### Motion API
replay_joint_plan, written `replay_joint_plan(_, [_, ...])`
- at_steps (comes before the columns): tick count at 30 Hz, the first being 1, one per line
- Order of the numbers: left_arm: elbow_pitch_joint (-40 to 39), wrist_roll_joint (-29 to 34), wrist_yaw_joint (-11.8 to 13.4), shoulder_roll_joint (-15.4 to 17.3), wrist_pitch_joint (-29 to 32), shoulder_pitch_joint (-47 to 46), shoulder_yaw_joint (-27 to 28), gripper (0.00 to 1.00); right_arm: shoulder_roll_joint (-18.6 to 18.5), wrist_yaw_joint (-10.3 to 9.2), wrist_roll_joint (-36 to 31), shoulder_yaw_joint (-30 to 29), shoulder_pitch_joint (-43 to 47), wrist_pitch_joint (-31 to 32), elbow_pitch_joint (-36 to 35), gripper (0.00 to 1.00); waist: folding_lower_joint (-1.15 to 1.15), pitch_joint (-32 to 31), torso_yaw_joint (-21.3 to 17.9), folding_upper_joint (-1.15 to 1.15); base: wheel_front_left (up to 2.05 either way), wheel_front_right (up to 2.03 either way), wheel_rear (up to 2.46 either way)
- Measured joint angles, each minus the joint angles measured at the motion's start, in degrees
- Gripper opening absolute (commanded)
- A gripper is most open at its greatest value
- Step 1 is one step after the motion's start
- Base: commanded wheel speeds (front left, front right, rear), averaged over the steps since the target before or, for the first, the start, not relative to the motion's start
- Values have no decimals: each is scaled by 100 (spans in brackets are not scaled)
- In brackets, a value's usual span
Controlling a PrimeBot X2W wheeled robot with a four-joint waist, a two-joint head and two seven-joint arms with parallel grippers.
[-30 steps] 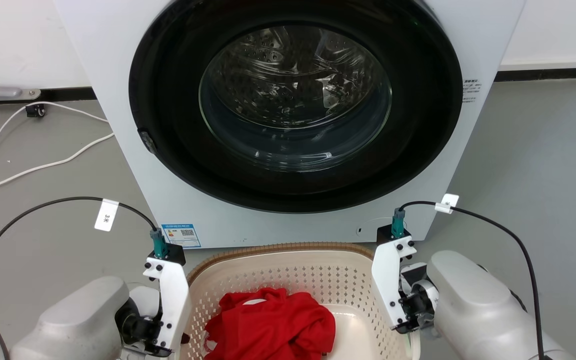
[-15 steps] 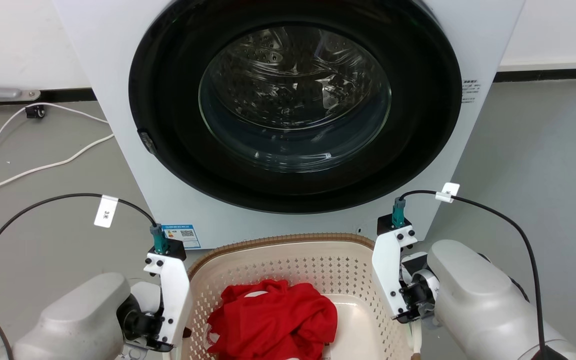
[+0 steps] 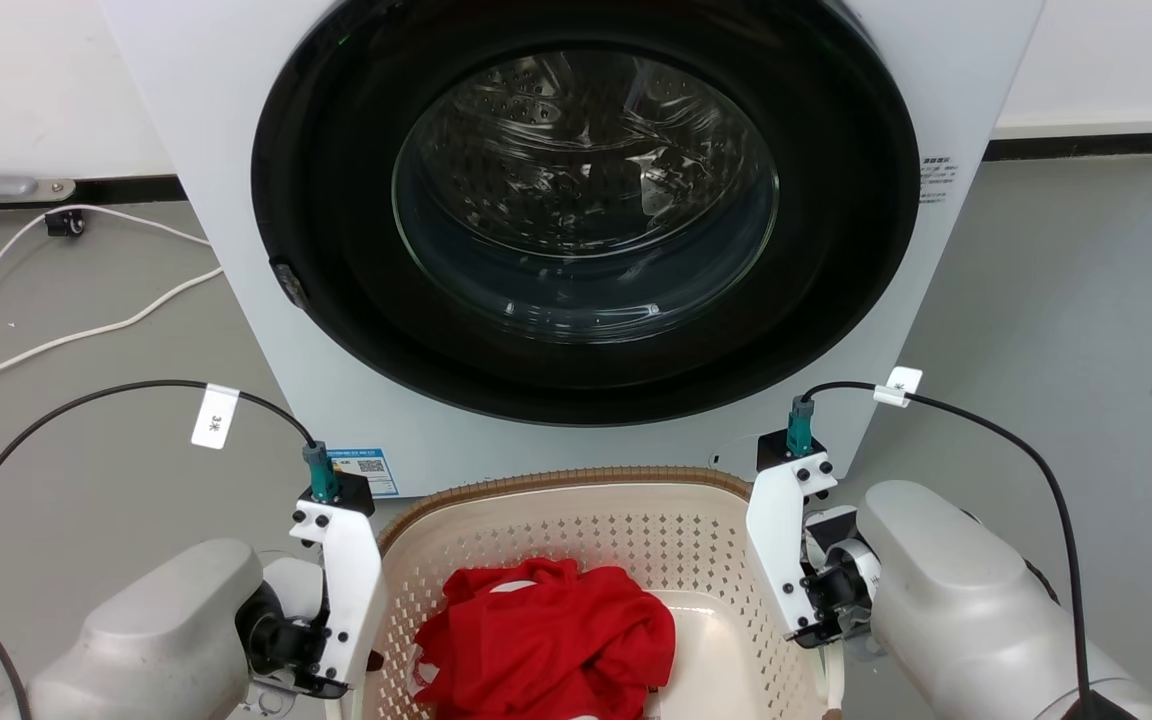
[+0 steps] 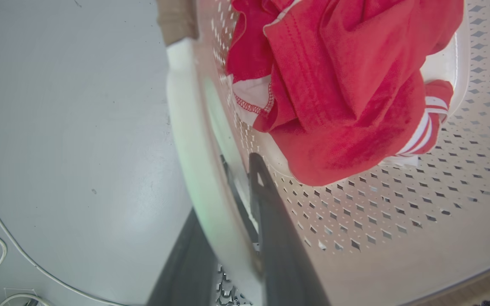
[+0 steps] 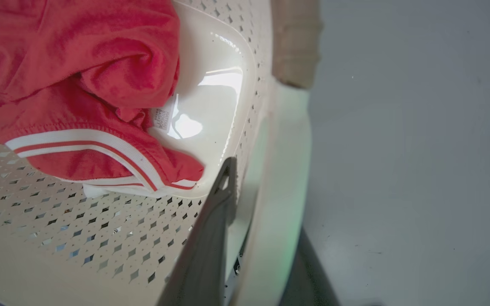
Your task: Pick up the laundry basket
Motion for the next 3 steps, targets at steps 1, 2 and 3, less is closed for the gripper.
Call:
replay_joint_plan(1, [0,0,0,0,0,0,0,0,0,0,0,0,0,0,0,0,0,0,0,0,0,0,0])
replay_joint_plan(2, [-3,14,0,-3,11,-2,-1,0,0,0,1,3,-1,-4,20,0,0,2,0,0,0,0,0])
replay_joint_plan(3, [-2,25,0,-7,12,-3,-1,0,0,0,1,4,-1,-7,34,0,0,4,0,0,0,0,0])
